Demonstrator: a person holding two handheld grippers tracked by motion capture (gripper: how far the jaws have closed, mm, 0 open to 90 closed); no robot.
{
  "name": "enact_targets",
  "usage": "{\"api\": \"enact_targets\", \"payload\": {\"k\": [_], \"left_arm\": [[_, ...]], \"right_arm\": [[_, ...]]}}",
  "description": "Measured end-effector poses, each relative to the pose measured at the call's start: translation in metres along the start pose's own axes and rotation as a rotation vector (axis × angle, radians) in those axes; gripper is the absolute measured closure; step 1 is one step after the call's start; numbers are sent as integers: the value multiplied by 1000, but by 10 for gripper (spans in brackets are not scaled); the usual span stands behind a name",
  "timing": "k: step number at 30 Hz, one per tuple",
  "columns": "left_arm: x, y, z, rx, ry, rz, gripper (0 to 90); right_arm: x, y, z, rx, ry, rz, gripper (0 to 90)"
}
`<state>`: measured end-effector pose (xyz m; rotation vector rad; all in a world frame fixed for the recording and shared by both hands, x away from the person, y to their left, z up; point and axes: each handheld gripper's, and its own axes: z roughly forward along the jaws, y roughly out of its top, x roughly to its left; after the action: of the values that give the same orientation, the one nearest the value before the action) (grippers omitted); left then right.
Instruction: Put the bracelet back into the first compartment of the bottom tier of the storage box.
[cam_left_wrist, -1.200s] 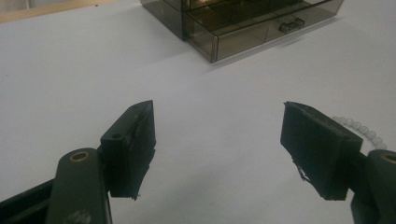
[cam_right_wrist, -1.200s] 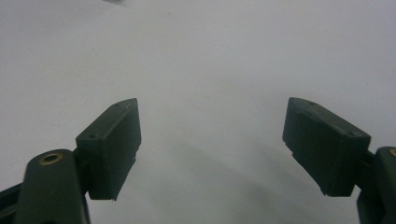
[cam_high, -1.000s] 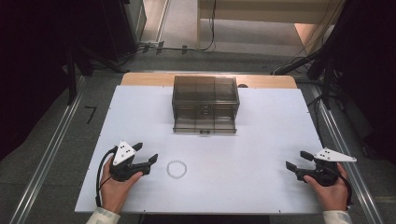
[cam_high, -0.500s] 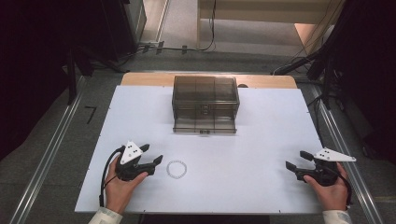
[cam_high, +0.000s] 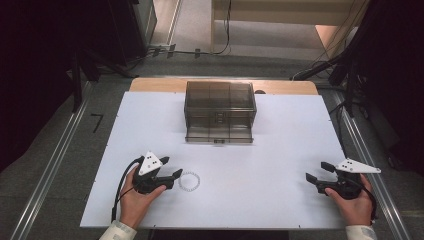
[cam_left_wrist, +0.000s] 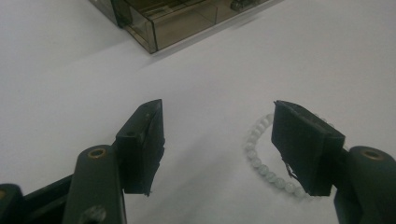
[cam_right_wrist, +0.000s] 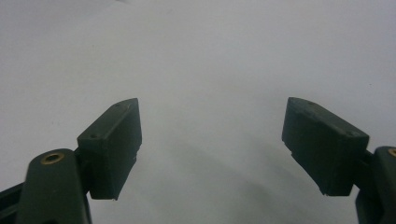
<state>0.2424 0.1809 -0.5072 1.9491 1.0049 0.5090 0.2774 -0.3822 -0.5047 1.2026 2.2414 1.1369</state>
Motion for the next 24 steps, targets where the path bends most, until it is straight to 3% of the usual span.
{"api": "enact_targets", "payload": {"k": [6, 24], "left_arm": [[-2, 0, 5, 25, -34, -18, 419], [-4, 0, 11, 88, -68, -25, 542]], "right_arm": [[0, 0, 0, -1, 2, 1, 189], [0, 1, 0, -4, 1, 0, 189]]}}
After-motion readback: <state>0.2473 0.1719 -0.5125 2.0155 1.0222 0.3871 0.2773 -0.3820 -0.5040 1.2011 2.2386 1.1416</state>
